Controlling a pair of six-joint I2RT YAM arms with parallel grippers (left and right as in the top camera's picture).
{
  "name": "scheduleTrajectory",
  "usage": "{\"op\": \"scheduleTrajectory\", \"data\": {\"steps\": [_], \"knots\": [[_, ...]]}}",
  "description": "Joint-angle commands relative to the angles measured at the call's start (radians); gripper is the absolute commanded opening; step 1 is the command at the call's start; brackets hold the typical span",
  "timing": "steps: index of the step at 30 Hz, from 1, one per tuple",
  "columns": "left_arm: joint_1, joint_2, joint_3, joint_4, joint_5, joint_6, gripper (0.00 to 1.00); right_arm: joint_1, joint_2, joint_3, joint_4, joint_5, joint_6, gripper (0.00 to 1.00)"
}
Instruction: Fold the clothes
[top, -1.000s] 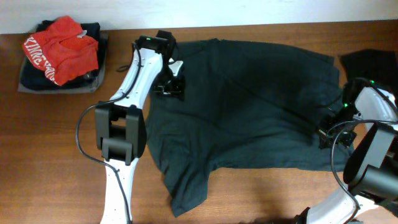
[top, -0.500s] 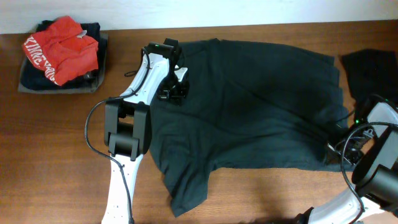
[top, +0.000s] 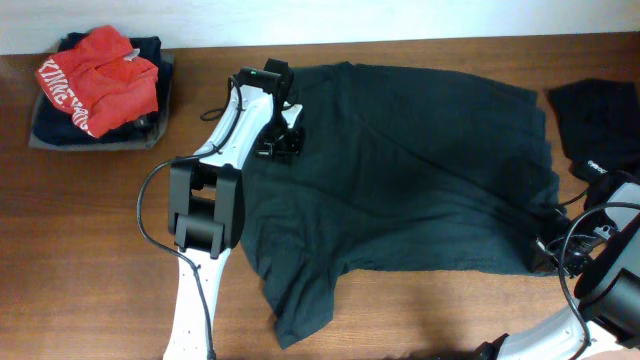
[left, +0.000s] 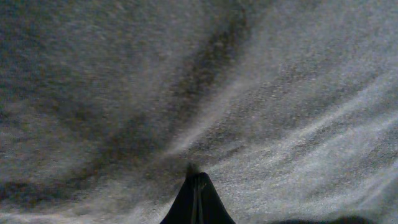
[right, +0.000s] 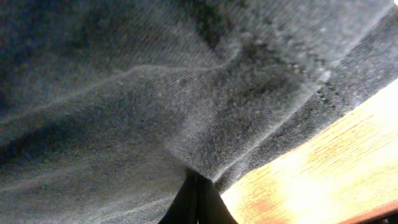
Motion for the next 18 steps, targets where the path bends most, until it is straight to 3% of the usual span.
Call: {"op": "scheduleTrajectory", "data": {"steps": [1, 18], "knots": [[0.049, 0.06, 0.0, 0.008, -0.135, 0.008, 0.01, -0.016, 0.013, -0.017, 0.064, 0.096, 0.067, 0.04], [0.164, 0.06, 0.0, 0.0, -0.174, 0.016, 0.01, -0.015, 0.013, -0.017, 0.074, 0.162, 0.121, 0.04]]}}
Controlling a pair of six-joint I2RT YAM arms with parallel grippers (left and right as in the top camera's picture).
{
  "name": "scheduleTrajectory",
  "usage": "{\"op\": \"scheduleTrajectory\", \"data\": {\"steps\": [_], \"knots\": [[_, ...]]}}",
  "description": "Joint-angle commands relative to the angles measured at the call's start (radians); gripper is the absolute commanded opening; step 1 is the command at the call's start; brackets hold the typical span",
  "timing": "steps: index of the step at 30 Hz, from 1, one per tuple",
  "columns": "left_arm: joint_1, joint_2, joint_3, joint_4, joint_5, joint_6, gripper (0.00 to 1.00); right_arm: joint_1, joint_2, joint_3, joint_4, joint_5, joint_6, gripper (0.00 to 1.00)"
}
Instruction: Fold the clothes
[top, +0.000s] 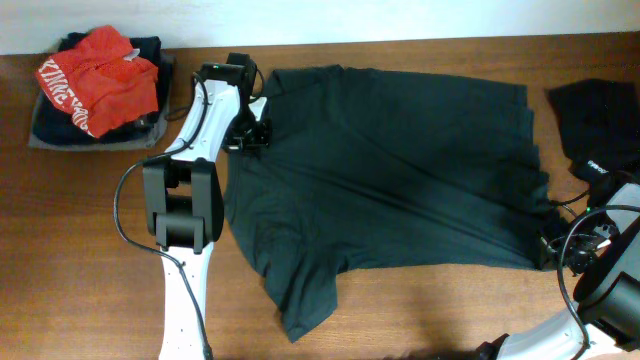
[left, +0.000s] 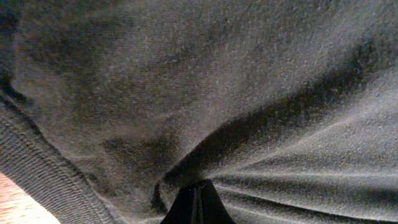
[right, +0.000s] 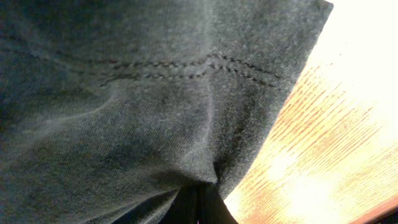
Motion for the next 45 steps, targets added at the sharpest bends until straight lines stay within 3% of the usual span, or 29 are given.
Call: {"op": "scheduleTrajectory", "data": {"steps": [1, 8, 12, 18, 19, 21, 22, 24, 26, 28, 38, 40, 45], "knots": [[0.035, 0.06, -0.005, 0.005, -0.111, 0.015, 0.01, -0.013, 0.028, -0.016, 0.023, 0.093, 0.03, 0.04], [0.016, 0.04, 0.01, -0.018, -0.108, 0.015, 0.01, -0.012, -0.011, -0.016, -0.006, 0.071, 0.029, 0.04], [-0.028, 0.0, 0.087, -0.042, -0.07, 0.08, 0.01, -0.012, -0.135, -0.016, -0.015, 0.007, 0.029, 0.04], [-0.071, -0.059, 0.194, -0.024, -0.071, 0.079, 0.03, -0.012, -0.359, -0.003, -0.011, -0.052, 0.021, 0.04], [-0.077, -0.061, 0.216, -0.023, -0.071, 0.079, 0.08, -0.012, -0.391, 0.003, -0.009, -0.064, 0.006, 0.04], [-0.085, -0.063, 0.257, -0.014, -0.071, 0.079, 0.27, -0.012, -0.447, 0.021, -0.008, -0.095, -0.017, 0.17], [-0.087, -0.063, 0.27, -0.002, -0.071, 0.078, 0.47, -0.012, -0.47, 0.031, -0.008, -0.113, -0.018, 0.29], [-0.09, -0.063, 0.277, 0.044, -0.071, 0.078, 0.76, -0.012, -0.501, 0.039, -0.003, -0.154, -0.028, 0.48], [-0.09, -0.062, 0.277, 0.103, -0.069, 0.078, 0.86, -0.012, -0.518, 0.04, 0.003, -0.212, -0.063, 0.62], [-0.09, -0.058, 0.276, 0.161, -0.067, 0.077, 0.92, -0.012, -0.516, 0.039, -0.007, -0.245, -0.066, 0.67], [-0.087, -0.021, 0.276, 0.348, -0.015, 0.066, 0.93, 0.074, -0.503, 0.039, -0.11, -0.275, -0.129, 0.67], [-0.082, -0.01, 0.276, 0.371, -0.015, 0.029, 0.93, 0.11, -0.503, 0.039, -0.115, -0.274, -0.156, 0.68], [-0.049, 0.03, 0.276, 0.434, 0.031, -0.153, 0.89, 0.199, -0.503, 0.039, -0.123, -0.272, -0.167, 0.8]]}}
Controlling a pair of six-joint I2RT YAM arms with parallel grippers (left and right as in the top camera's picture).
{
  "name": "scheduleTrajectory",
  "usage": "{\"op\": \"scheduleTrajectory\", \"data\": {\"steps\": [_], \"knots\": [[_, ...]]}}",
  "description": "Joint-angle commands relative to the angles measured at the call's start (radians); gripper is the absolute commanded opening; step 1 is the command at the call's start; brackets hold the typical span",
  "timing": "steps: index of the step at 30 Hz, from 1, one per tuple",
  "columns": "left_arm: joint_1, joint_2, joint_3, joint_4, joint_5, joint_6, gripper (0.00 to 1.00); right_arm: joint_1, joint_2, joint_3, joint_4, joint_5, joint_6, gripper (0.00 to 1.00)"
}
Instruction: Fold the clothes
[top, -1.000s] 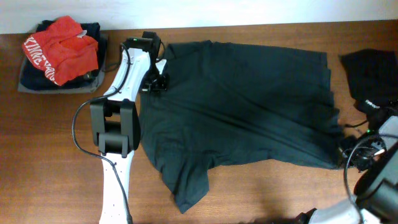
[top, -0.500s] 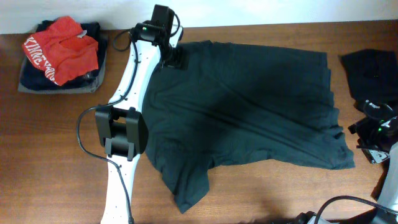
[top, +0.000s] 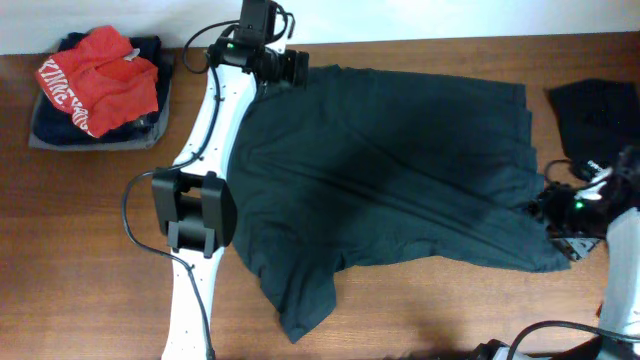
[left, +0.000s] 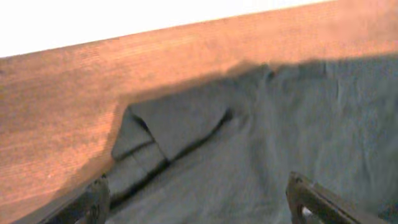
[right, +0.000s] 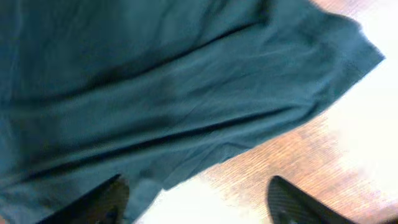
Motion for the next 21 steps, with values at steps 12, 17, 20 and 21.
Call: {"op": "scheduleTrajectory", "data": {"steps": [12, 17, 20, 21], "knots": [[0.031, 0.118, 0.014, 0.108, 0.117, -0.246, 0.89, 0.192, 0.005, 0.01, 0.017, -0.009, -0.024, 0.88], [0.023, 0.159, 0.014, 0.123, 0.118, -0.298, 0.89, 0.217, 0.005, 0.01, 0.01, -0.009, -0.024, 0.88], [0.023, 0.176, 0.014, 0.126, 0.117, -0.315, 0.89, 0.217, 0.005, 0.009, 0.004, -0.008, -0.024, 0.88], [0.023, 0.18, 0.014, 0.126, 0.117, -0.32, 0.89, 0.217, 0.005, 0.009, 0.002, -0.006, -0.024, 0.88]]}}
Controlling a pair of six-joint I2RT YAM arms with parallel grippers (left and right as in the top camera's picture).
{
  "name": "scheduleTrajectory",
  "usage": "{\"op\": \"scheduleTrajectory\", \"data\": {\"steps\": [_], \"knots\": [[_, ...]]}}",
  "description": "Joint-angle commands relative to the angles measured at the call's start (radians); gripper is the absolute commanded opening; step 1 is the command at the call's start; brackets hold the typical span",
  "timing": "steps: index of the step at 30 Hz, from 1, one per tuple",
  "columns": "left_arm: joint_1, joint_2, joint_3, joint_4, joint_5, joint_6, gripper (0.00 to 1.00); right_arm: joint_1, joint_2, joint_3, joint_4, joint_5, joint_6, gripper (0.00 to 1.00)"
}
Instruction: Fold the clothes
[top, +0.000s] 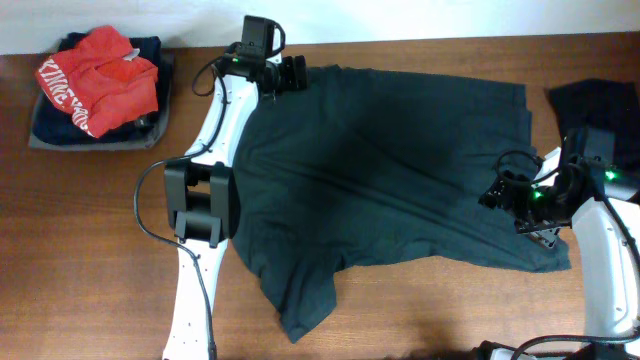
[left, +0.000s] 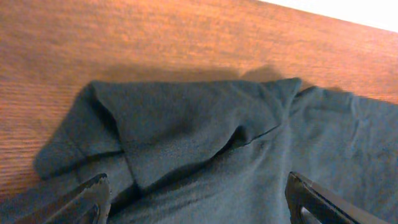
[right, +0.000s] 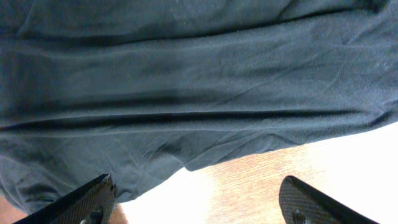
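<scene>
A dark green T-shirt (top: 390, 170) lies spread flat across the table, one sleeve (top: 303, 300) sticking out at the lower left. My left gripper (top: 287, 76) hovers open over the shirt's top left corner; in the left wrist view (left: 199, 208) a folded-over flap of cloth (left: 180, 130) lies just ahead of the fingers. My right gripper (top: 507, 200) hangs open above the shirt's lower right part; the right wrist view (right: 202, 205) shows the hem edge (right: 186, 165) and bare wood between the fingers. Neither holds anything.
A pile of folded clothes topped by a red garment (top: 98, 75) rests on a grey tray (top: 40, 140) at the far left. Another black garment (top: 600, 120) lies at the right edge. The table's back edge (top: 420, 42) runs just behind the shirt.
My right gripper has moved from beside the shirt's right hem inward, over the lower right of the shirt. The left gripper sits a little closer to the top left corner. Both stay open.
Both grippers were shut on the shirt, left on its upper left, right on its lower right corner. Then the left end lay further left and the shirt was stretched out. Later both grippers were open above the flat shirt, as they are now.
</scene>
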Motion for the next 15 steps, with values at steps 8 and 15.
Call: {"op": "scheduleTrajectory", "data": {"steps": [8, 15], "knots": [[0.009, 0.068, 0.014, 0.031, 0.014, -0.043, 0.89, 0.01, 0.004, 0.009, -0.02, 0.003, -0.011, 0.88], [0.009, 0.068, 0.014, 0.096, 0.019, -0.044, 0.89, 0.01, 0.004, 0.009, -0.021, 0.003, -0.011, 0.88]]}}
